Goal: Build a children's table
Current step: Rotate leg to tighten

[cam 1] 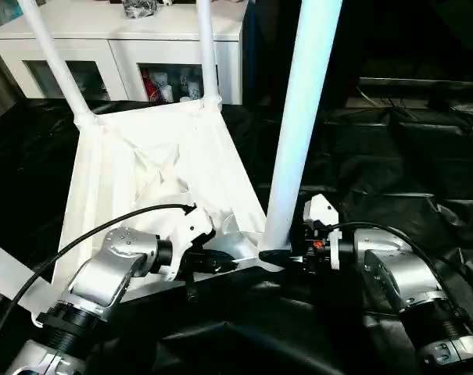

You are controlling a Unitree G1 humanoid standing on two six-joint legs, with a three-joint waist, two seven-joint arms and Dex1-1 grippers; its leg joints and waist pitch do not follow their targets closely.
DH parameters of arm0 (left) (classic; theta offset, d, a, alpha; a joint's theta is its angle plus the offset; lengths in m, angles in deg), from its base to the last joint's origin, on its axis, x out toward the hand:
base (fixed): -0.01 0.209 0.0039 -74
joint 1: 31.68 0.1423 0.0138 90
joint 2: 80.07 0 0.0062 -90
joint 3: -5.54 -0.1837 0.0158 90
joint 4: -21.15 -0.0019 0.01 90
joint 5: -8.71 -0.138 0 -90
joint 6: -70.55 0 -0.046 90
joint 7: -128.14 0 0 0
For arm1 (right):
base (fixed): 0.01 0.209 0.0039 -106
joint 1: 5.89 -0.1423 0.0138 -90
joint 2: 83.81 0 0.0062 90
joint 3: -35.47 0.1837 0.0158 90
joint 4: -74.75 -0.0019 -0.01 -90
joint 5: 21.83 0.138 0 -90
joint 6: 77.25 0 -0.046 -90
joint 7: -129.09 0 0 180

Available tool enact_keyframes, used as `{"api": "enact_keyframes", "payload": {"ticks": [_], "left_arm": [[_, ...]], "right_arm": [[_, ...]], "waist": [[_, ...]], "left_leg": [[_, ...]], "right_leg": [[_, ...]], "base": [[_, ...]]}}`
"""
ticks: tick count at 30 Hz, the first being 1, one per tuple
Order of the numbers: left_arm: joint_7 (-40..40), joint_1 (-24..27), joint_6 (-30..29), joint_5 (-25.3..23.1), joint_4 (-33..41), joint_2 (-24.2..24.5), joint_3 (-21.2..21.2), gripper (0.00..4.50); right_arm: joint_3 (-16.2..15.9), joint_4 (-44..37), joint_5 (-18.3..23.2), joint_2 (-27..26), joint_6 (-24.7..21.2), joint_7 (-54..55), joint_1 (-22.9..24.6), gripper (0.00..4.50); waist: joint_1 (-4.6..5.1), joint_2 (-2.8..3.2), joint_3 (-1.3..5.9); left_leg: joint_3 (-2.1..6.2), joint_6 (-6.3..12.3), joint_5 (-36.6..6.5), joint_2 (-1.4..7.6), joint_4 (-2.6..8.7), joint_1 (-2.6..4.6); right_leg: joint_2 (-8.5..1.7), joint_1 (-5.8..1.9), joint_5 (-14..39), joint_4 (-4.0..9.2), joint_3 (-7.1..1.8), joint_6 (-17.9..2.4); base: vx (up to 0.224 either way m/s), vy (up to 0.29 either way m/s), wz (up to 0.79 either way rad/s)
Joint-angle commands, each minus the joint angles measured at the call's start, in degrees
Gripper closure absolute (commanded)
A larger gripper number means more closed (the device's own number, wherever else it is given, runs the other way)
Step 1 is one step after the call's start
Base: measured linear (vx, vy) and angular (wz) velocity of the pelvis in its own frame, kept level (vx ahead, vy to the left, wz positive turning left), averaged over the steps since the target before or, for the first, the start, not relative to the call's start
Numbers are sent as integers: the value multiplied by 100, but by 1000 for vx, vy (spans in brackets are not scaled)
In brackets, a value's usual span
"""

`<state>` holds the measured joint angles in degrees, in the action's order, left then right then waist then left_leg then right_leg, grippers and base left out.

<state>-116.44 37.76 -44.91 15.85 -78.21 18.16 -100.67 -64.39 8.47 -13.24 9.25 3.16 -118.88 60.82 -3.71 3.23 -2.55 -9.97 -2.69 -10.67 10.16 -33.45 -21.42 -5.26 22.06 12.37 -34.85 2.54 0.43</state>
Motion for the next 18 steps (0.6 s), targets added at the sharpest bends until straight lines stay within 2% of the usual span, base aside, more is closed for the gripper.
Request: {"api": "enact_keyframes", "payload": {"ticks": [1,3,5,7,8,9,11,13,15,18], "left_arm": [[357,-84,54,-78,-128,-178,-57,450],[598,-112,85,-156,-228,-282,-14,450],[1046,-188,84,-271,-395,-487,64,450],[1429,-275,30,-329,-519,-696,146,450],[1429,-275,30,-329,-519,-696,146,450],[1996,-430,-36,-383,-723,-1027,297,450],[2521,-626,-3,-437,-1008,-1399,390,450],[2850,-718,14,-495,-1131,-1688,385,450],[2917,-731,11,-514,-1145,-1766,375,450],[2949,-720,54,-552,-1111,-2019,244,450]], "right_arm": [[-344,-9,41,-175,-7,-185,96,175],[-298,65,-35,-270,45,81,124,175],[-233,288,-296,-506,262,809,149,176],[-117,543,-494,-774,366,1611,121,176],[-117,543,-494,-774,366,1611,121,176],[54,809,-596,-1151,328,2509,75,176],[226,1037,-631,-1620,223,3412,17,176],[270,1124,-662,-1937,127,3898,-33,177],[262,1148,-679,-2007,132,3988,-48,177],[104,1165,-797,-2197,383,4010,-93,177]], "waist": [[-1,-86,327],[-7,-99,322],[8,-98,278],[37,-108,246],[52,-107,243],[82,-103,207],[121,-97,217],[145,-85,217],[152,-100,224],[154,-92,234]], "left_leg": [[41,552,-737,257,351,56],[39,507,-846,263,357,63],[42,369,-1116,270,396,66],[73,78,-1683,252,456,108],[71,28,-1755,253,460,118],[77,-71,-1930,238,482,116],[125,-229,-2122,227,511,116],[144,-254,-2297,225,516,131],[146,-210,-2348,222,517,121],[130,-130,-2270,223,514,104]], "right_leg": [[-263,-238,247,334,-176,-1665],[-268,-231,394,351,-184,-1642],[-284,-199,818,402,-195,-1573],[-304,-195,1858,490,-195,-1281],[-304,-173,2004,506,-205,-1221],[-297,-137,2350,547,-212,-1092],[-306,-137,2689,571,-194,-907],[-305,-102,2759,613,-197,-778],[-305,-96,2751,626,-199,-744],[-296,-88,2521,624,-213,-768]], "base": [[0,0,0],[0,0,0],[0,0,0],[-27,-1,0],[-54,-1,-1],[-61,1,-3],[-65,5,-7],[-28,5,-3],[0,0,0],[0,0,0]]}}
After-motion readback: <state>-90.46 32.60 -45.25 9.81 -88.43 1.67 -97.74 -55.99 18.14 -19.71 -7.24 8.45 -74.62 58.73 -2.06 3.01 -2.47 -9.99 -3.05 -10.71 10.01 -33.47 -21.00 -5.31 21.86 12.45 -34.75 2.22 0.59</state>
